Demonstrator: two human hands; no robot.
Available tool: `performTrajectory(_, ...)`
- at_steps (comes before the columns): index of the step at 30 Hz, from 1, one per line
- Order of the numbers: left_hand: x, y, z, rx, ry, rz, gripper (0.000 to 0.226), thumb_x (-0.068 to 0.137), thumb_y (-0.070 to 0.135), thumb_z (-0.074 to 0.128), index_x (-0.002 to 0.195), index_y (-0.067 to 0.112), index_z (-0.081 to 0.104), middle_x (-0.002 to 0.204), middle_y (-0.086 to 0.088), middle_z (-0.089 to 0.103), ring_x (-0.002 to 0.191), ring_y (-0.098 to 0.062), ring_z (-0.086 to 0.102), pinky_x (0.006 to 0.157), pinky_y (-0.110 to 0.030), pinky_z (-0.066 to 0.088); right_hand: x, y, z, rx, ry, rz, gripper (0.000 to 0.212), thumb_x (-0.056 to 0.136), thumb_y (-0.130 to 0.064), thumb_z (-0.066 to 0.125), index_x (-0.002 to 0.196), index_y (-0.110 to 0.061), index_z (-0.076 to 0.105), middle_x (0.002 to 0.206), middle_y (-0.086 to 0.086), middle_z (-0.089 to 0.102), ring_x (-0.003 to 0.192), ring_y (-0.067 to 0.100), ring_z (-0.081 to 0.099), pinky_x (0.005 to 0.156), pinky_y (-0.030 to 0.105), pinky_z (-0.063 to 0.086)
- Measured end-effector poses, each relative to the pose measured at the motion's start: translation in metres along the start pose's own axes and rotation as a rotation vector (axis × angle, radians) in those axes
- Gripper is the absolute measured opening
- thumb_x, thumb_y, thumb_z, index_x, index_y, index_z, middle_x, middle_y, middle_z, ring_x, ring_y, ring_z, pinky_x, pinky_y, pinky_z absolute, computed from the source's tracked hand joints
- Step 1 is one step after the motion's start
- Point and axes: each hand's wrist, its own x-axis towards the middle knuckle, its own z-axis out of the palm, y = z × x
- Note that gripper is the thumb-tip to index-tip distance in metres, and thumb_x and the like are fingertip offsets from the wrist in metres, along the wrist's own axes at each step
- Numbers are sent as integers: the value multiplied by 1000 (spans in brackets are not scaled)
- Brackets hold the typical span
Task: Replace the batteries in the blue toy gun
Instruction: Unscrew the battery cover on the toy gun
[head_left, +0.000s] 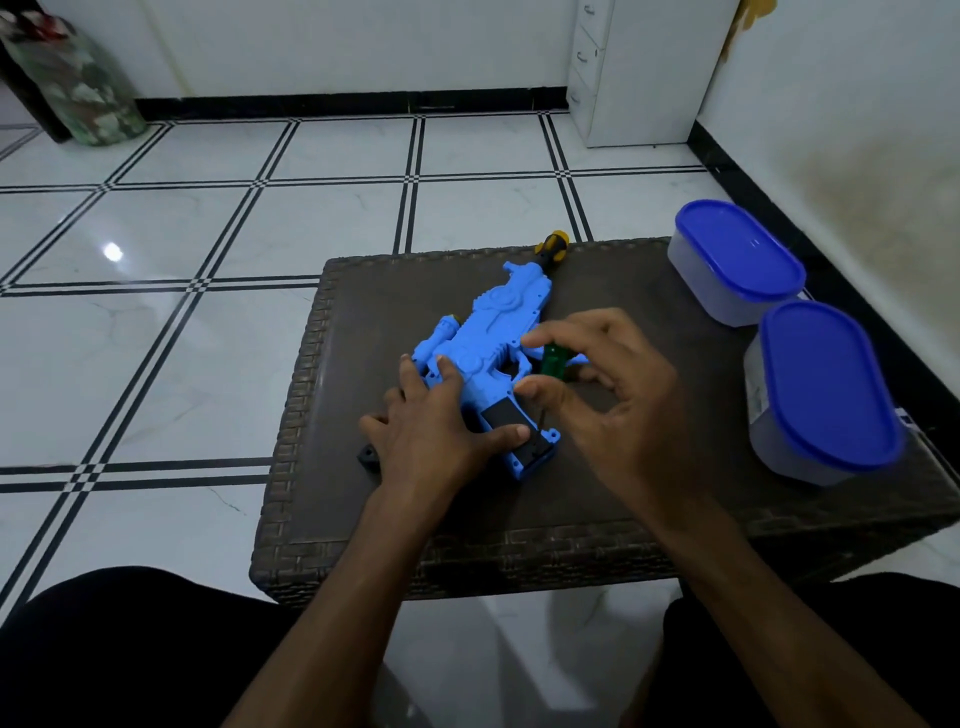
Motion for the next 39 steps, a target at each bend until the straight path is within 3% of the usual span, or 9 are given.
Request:
performTrajectory(2, 0, 0, 0, 1, -3, -6, 109, 65, 81, 59, 151, 30, 17, 162, -11, -2, 141, -34, 23, 105, -55, 23, 4, -2, 2, -4, 28, 1, 17, 83, -12, 78, 98, -6, 74, 96, 6, 63, 89, 8, 63, 79, 14, 48)
performTrajectory(5, 0, 1, 0, 2, -3, -1, 109, 65, 81, 59, 151, 29, 17, 162, -11, -1, 142, -34, 23, 105, -54, 23, 7, -3, 0, 87, -34, 30, 13, 84, -4, 76, 97, -6, 74, 95, 5, 64, 87, 13, 67, 78, 24, 54)
performTrajectory(11, 0, 1, -1, 2, -12, 3, 109, 65, 81, 59, 151, 28, 17, 162, -10, 0, 142, -35, 23, 106, -57, 22, 6, -7, -7, 315, -142, 169, 39, 90, 9, 62, 119, -17, 55, 96, 7, 71, 97, 19, 71, 88, 31, 57)
performTrajectory(16, -1, 2, -2, 2, -19, -1, 109, 66, 80, 59, 152, 28, 15, 162, -13, -2, 143, -35, 20, 107, -58, 21, 2, -5, -5, 207, -134, 110, 16, 94, -2, 62, 109, -5, 67, 112, 4, 68, 109, 17, 66, 92, 32, 55)
performTrajectory(21, -2, 2, -3, -7, -22, 4, 109, 67, 79, 59, 153, 28, 15, 162, -13, -3, 143, -34, 20, 108, -57, 21, 5, -3, -1, 85, -23, 72, 15, 82, -10, 78, 97, -12, 73, 99, 1, 59, 91, 11, 64, 80, 19, 51)
performTrajectory(27, -2, 2, -3, -4, -28, -1, 110, 67, 79, 60, 152, 27, 14, 162, -12, -4, 143, -33, 20, 107, -57, 21, 4, -8, -2, 212, -105, 94, 40, 93, 8, 57, 125, -17, 57, 102, 5, 68, 101, 15, 69, 90, 26, 55)
performTrajectory(31, -2, 3, -3, -2, -35, -6, 111, 67, 79, 59, 153, 27, 13, 162, -12, -4, 144, -33, 19, 108, -57, 20, 3, -5, -3, 148, -108, 50, 19, 93, 1, 57, 107, -6, 68, 113, 4, 68, 111, 16, 65, 92, 34, 55)
performTrajectory(34, -1, 2, -3, 4, -32, -2, 111, 66, 80, 59, 153, 27, 14, 162, -12, -3, 143, -35, 21, 107, -58, 21, 3, -4, -2, 124, -55, 61, 10, 87, -10, 73, 97, -10, 73, 109, -1, 58, 107, 8, 61, 88, 22, 51)
performTrajectory(39, -1, 2, -3, -2, -40, -8, 112, 66, 79, 60, 153, 27, 13, 162, -13, -4, 144, -36, 18, 108, -58, 19, 5, -3, -2, 208, -42, 99, 33, 88, 1, 70, 114, -20, 67, 99, -1, 62, 95, 11, 65, 84, 22, 53)
